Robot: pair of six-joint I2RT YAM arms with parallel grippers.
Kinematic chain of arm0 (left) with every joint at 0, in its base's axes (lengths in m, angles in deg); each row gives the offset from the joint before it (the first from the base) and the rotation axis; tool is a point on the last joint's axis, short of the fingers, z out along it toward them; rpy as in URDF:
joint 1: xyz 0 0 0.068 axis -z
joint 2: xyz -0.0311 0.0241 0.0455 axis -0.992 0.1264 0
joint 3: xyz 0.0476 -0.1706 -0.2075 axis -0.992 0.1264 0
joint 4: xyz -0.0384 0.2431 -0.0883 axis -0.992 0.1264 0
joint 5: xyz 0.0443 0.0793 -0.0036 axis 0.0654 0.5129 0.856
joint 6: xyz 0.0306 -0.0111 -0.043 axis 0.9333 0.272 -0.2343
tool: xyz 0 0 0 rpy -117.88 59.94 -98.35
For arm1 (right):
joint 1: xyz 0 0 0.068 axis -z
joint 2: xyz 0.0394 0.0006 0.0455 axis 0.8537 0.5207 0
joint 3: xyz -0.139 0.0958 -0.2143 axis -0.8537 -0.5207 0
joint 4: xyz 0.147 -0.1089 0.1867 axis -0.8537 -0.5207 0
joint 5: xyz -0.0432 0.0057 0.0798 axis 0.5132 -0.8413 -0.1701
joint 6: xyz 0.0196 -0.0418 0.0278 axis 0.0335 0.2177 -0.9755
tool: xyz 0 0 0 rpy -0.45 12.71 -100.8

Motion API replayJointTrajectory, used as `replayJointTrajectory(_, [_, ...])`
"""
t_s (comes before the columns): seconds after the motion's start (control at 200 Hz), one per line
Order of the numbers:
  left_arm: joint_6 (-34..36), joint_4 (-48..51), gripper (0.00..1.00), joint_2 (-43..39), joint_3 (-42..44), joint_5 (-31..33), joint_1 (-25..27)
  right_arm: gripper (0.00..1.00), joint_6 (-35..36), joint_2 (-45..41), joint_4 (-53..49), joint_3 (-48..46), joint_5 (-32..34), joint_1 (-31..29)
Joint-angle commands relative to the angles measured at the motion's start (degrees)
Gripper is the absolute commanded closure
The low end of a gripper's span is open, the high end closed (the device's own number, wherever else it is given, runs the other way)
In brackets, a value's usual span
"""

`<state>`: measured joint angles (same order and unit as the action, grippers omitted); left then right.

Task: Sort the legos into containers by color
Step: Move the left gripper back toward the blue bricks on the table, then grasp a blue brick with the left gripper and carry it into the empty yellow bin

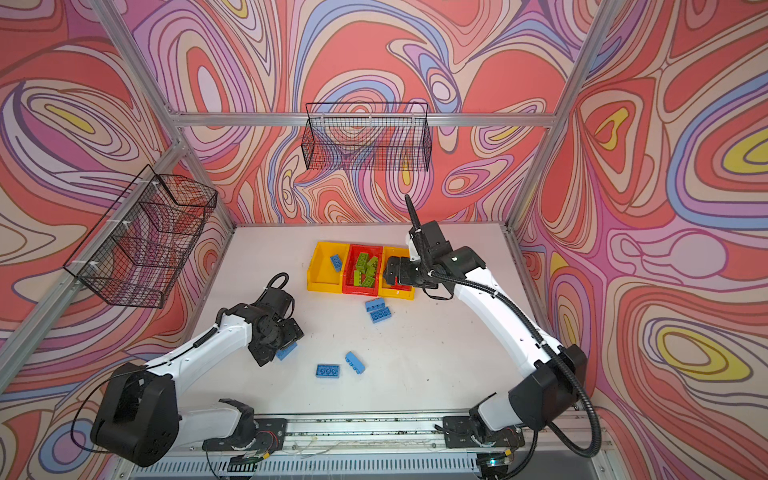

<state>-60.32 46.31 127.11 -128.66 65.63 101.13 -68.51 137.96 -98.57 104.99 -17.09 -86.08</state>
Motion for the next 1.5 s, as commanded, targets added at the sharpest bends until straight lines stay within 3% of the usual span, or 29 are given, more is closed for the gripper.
replayJointTrajectory(0.0, [0.18,-1.15,0.08,2.02,-0.40,0.27,-0.10,0.02,-0.70,-1.33,-0.55,-0.66,1.30,-0.23])
replayJointTrajectory(0.486, [-1.82,-6.79,0.18,7.43,2.42,0.68,-0.65,0.02,1.06,3.00,-2.13,3.89,1.19,-0.23])
replayJointTrajectory(0.836, [0.10,-4.92,0.42,10.02,-0.59,0.77,-1.23,0.02,1.56,4.89,-2.22,5.34,1.28,-0.25])
replayJointTrajectory(0.951, [2.41,-1.93,0.50,10.82,-5.04,1.37,-1.20,0.02,1.33,4.98,-2.05,5.41,1.43,-0.26])
replayJointTrajectory(1.137, [7.04,2.55,0.52,13.23,-16.73,2.57,-1.10,0.02,0.87,4.77,-1.87,5.11,2.33,-0.28])
replayJointTrajectory(1.492, [15.33,6.40,0.52,31.19,-46.18,2.95,-1.03,0.02,-1.71,1.51,-2.04,2.71,6.12,-0.23])
